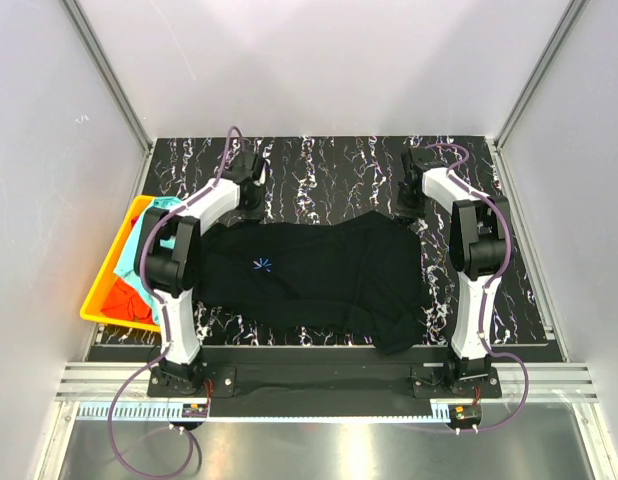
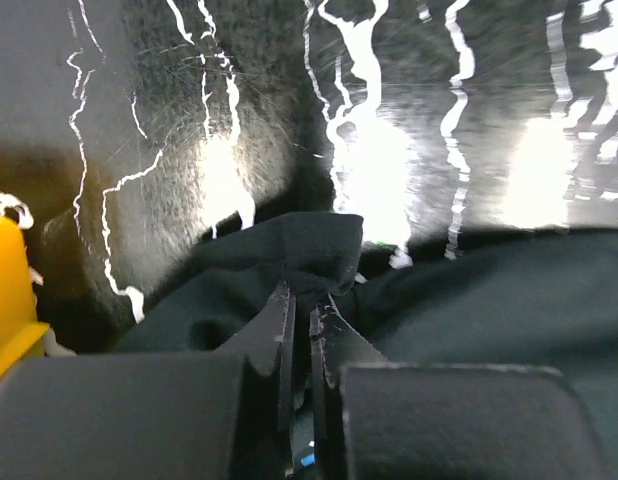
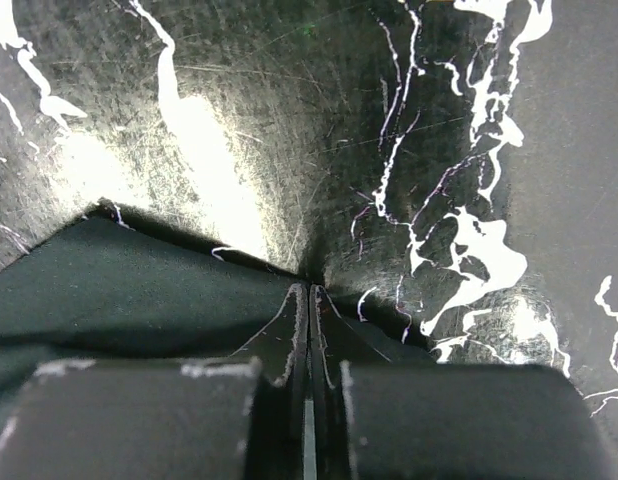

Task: Fold and stack the t-shirts
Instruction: Flatten the tshirt out

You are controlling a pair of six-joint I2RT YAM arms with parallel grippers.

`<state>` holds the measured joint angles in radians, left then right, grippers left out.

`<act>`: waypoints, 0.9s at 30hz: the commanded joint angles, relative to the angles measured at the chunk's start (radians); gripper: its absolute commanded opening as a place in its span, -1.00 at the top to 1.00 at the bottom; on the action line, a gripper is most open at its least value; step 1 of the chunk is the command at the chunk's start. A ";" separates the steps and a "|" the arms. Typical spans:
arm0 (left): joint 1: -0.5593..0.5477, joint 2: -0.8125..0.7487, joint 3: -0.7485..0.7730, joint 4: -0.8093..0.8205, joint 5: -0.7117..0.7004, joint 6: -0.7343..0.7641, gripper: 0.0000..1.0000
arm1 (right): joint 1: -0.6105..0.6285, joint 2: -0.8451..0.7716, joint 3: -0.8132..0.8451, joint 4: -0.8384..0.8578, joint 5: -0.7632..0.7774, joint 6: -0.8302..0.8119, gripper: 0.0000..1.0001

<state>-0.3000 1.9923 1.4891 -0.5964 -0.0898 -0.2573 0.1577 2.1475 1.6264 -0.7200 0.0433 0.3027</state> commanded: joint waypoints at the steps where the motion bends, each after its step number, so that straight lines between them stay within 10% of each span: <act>1: -0.001 -0.122 0.056 0.010 0.033 -0.049 1.00 | 0.006 -0.050 0.030 0.019 0.066 0.027 1.00; 17: -0.011 -0.535 0.178 0.159 0.022 0.050 1.00 | 0.006 -0.624 0.056 0.112 0.392 0.012 1.00; 27: -0.016 -0.773 0.219 0.498 0.107 0.230 1.00 | 0.005 -0.922 0.018 0.380 0.296 -0.063 1.00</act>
<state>-0.3214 1.2453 1.6310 -0.3107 0.0109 -0.1192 0.1658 1.2255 1.6249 -0.4355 0.3241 0.2821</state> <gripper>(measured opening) 0.046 0.010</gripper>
